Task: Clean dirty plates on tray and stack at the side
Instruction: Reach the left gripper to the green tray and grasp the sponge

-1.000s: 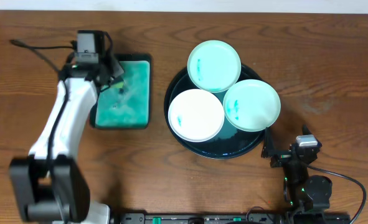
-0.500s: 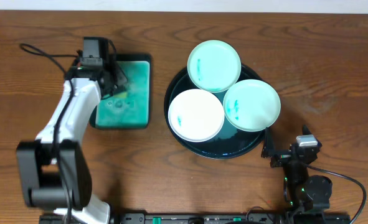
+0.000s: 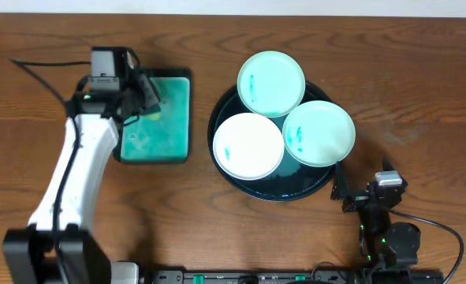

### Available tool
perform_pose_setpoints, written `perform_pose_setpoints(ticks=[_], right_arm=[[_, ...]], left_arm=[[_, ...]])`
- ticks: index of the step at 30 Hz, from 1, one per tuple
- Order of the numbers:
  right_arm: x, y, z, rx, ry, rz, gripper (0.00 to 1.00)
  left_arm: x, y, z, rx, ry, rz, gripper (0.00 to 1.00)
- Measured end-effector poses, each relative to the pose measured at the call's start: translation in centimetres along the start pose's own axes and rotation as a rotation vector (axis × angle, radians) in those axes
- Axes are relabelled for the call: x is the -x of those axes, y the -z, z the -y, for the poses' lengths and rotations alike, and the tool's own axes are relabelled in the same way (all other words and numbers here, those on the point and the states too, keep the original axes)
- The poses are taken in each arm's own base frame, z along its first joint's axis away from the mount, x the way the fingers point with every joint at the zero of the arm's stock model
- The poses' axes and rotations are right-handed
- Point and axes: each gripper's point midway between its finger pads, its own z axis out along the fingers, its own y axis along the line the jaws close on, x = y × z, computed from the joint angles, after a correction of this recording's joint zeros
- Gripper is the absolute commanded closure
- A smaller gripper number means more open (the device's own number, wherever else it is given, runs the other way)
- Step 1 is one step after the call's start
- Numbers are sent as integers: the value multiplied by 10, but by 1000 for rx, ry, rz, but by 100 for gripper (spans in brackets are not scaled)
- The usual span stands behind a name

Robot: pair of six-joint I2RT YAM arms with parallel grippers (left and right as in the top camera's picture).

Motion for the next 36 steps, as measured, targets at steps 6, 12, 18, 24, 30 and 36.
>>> perform_pose_setpoints(ticks=[6,12,18,24,30,36], right_arm=[[0,0,0,0,0,0,1],[0,0,0,0,0,0,1],[0,0,0,0,0,0,1],[0,0,0,0,0,0,1],[0,0,0,0,0,0,1],[0,0,0,0,0,0,1]], left_arm=[[-4,-20,-9,42,2,-20,93],[-55,-85,-42,143,16,-198,93],[-48,-68,-37,129,10,-169,93],[9,4,-5,28,-10,61,93],[9,-13,-12,65,-13,57,93],[-57,-94,-52,185,13,-185,93]])
